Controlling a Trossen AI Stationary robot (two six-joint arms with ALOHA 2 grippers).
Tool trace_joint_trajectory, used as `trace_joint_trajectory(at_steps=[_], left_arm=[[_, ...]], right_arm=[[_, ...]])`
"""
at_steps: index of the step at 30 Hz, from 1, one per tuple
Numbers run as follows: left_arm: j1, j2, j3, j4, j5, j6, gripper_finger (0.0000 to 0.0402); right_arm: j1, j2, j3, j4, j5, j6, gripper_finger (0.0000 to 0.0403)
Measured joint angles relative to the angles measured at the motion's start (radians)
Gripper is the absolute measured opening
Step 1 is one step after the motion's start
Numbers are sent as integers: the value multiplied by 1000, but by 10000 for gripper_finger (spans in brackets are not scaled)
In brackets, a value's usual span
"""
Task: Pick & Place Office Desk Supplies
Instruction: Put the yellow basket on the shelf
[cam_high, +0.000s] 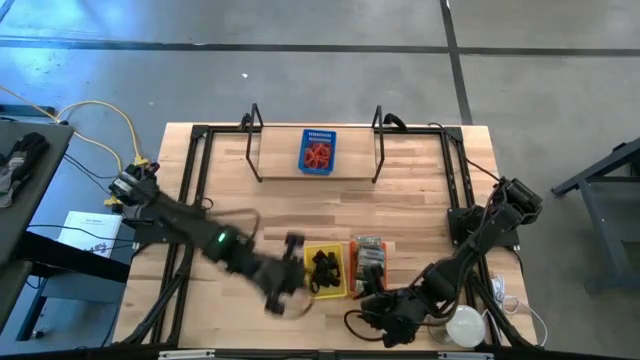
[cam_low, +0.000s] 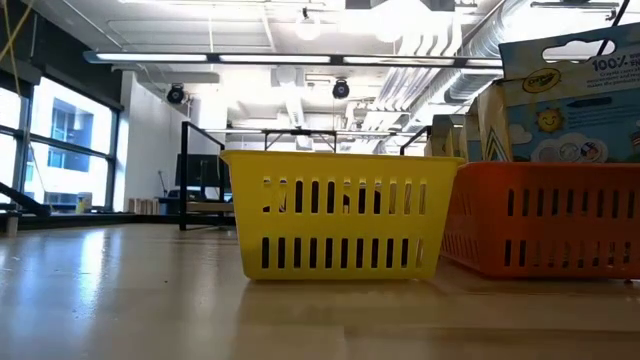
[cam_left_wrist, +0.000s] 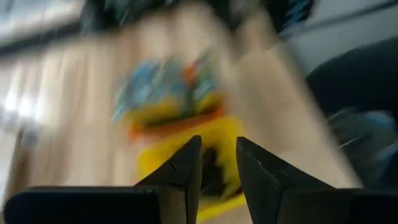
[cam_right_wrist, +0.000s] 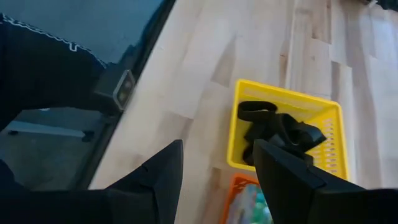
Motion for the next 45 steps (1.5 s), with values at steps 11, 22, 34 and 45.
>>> trace_joint_trajectory(at_steps=[11, 22, 34, 45], left_arm=[[-289, 200, 1, 285, -398, -91, 93], [-248, 375, 0, 293, -372, -334, 93], [-127, 432, -1, 253, -230, -410, 93], [-120, 436, -1, 246, -203, -410, 93]], right_arm=[[89, 0, 0, 37, -4, 71, 183], [138, 0, 0, 76, -3, 80, 183], [162, 0, 0, 71, -43, 131, 183], [197, 0, 0, 71, -54, 131, 183]])
